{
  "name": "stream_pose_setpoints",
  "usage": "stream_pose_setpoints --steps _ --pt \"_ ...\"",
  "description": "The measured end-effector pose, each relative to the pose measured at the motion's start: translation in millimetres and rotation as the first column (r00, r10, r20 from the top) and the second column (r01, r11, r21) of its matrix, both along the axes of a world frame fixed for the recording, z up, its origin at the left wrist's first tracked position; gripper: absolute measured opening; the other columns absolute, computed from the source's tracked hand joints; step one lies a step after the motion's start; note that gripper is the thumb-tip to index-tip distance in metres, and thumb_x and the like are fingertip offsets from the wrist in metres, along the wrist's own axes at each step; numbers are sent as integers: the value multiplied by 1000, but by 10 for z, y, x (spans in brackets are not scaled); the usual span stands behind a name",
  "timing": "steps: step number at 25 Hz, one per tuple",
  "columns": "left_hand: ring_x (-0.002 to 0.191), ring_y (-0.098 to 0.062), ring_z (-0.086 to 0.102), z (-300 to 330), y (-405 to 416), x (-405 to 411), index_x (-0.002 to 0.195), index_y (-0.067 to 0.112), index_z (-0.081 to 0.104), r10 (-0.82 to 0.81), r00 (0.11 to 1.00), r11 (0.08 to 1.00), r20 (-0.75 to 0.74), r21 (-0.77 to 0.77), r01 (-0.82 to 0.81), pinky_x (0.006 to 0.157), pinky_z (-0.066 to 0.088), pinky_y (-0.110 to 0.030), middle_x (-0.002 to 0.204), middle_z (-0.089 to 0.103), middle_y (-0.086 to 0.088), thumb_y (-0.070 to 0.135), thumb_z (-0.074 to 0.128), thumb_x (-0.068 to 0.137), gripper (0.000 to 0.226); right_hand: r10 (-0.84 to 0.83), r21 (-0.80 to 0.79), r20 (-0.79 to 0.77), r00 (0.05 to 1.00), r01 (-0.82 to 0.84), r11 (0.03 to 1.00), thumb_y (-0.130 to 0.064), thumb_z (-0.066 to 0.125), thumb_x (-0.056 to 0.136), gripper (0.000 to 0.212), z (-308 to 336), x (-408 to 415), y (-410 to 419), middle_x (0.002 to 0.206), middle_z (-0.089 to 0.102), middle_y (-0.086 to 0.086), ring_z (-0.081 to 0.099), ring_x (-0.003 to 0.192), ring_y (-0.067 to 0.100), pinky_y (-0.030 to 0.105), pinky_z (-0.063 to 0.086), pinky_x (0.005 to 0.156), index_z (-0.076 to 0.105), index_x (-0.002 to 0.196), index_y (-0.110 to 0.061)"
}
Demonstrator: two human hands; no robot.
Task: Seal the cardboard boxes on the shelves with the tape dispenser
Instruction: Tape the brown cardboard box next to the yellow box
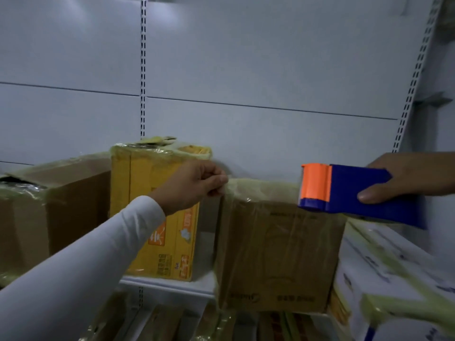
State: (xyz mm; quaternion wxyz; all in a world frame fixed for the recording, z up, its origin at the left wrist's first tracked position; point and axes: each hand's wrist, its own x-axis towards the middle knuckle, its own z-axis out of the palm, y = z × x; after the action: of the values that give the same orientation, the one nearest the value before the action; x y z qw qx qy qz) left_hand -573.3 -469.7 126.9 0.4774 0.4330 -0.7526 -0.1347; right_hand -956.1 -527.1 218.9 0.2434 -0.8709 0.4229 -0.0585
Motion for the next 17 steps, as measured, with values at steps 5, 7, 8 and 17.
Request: stream_pose_setpoints --steps 5,7,8,17 --pt "61 -10 62 164 -300 -184 83 -1 65 188 982 982 -1 -11 -188 59 49 -17 69 67 -5 9 57 92 16 94 16 -56 994 -93 995 -59 73 73 43 218 25 -593 95 77 10 74 81 26 25 56 66 74 92 -20" --pt "61 -11 61 165 -327 -154 83 -2 65 263 965 965 -9 -9 -263 58 50 -17 69 67 -7 8 57 92 15 138 28 -106 985 -136 990 -61 73 72 45 259 7 -824 96 76 10 74 82 26 27 57 69 74 91 -21" --pt "59 -10 61 150 -330 -129 83 -2 65 308 951 952 -10 3 -308 57 50 -17 69 66 -8 8 57 92 15 148 32 -141 979 -145 989 -64 73 71 47 274 -9 -931 96 76 10 74 83 27 28 57 71 74 91 -22" --pt "46 -16 61 127 -810 -278 77 -6 64 584 810 795 57 161 -584 45 47 -25 63 66 -14 9 52 94 26 85 67 -253 964 -70 995 -69 75 70 57 359 20 -1660 93 76 14 73 77 25 24 53 64 75 92 -15"
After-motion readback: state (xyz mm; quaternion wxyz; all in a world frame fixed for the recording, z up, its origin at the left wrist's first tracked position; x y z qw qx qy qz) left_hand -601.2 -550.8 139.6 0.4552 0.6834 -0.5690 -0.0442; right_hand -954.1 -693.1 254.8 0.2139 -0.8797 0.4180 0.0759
